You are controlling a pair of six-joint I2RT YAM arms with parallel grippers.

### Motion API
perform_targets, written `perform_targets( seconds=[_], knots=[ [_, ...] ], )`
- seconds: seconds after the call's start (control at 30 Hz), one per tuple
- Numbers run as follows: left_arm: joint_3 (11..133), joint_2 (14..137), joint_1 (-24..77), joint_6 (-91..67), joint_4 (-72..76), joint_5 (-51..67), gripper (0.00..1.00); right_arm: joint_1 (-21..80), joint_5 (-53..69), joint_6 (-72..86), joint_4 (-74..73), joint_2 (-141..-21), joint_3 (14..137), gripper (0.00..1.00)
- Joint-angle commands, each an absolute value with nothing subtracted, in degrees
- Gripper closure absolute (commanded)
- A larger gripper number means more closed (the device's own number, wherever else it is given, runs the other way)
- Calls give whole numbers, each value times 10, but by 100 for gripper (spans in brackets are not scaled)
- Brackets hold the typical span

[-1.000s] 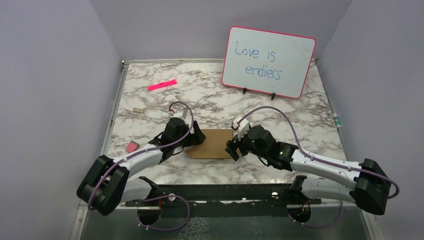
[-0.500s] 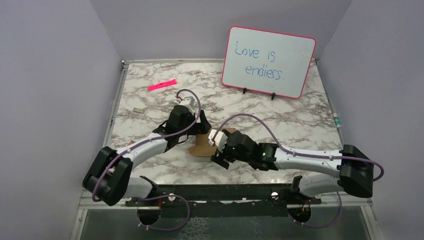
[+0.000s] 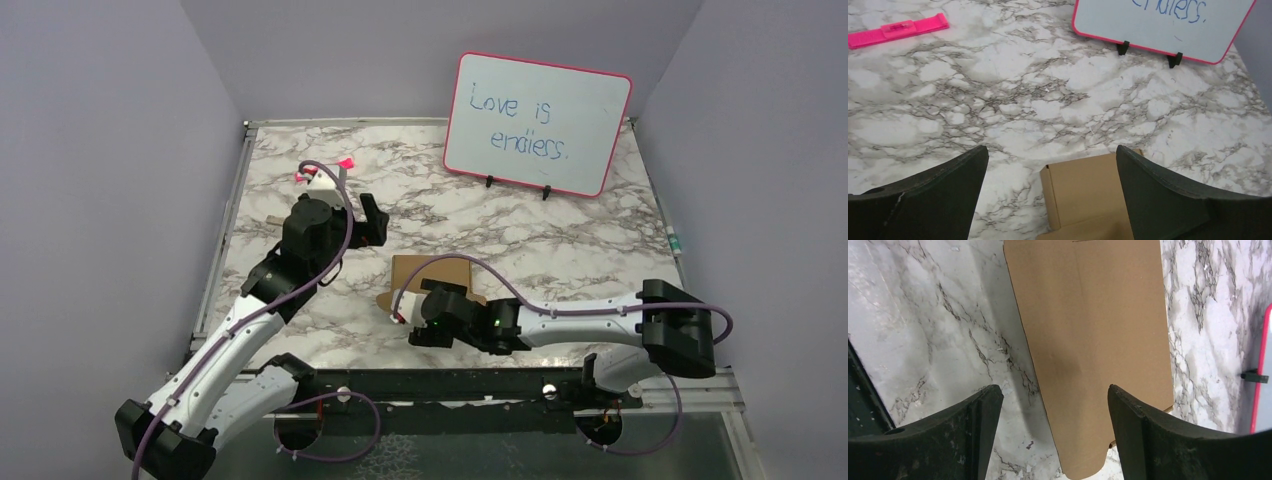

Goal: Fold the paper box

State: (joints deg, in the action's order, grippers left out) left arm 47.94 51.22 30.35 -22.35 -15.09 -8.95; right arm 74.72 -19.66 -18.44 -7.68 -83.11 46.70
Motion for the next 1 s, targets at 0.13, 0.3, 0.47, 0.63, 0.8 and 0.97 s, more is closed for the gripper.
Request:
perform_targets(
  seconds=[0.13,0.3,0.47,0.63,0.8,0.97],
  knots=[
    [443,474,297,-100,-222,-165,1,767,-279,-234,-91,-878,500,19],
    [424,457,282,-84,-222,-164,1,769,-304,-246,-92,-929,522,20],
    [423,454,268,-83,-223,-144,1,774,-334,-255,-82,-972,532,22],
    [419,448,258,-86,-222,-118,1,774,-354,-272,-40,-992,526,24],
    [417,449,254,-84,-219,-101,1,774,-358,-291,-9,-1009,518,34],
    [414,446,248,-84,-219,-98,1,774,-369,-306,15,-1024,506,48]
  ],
)
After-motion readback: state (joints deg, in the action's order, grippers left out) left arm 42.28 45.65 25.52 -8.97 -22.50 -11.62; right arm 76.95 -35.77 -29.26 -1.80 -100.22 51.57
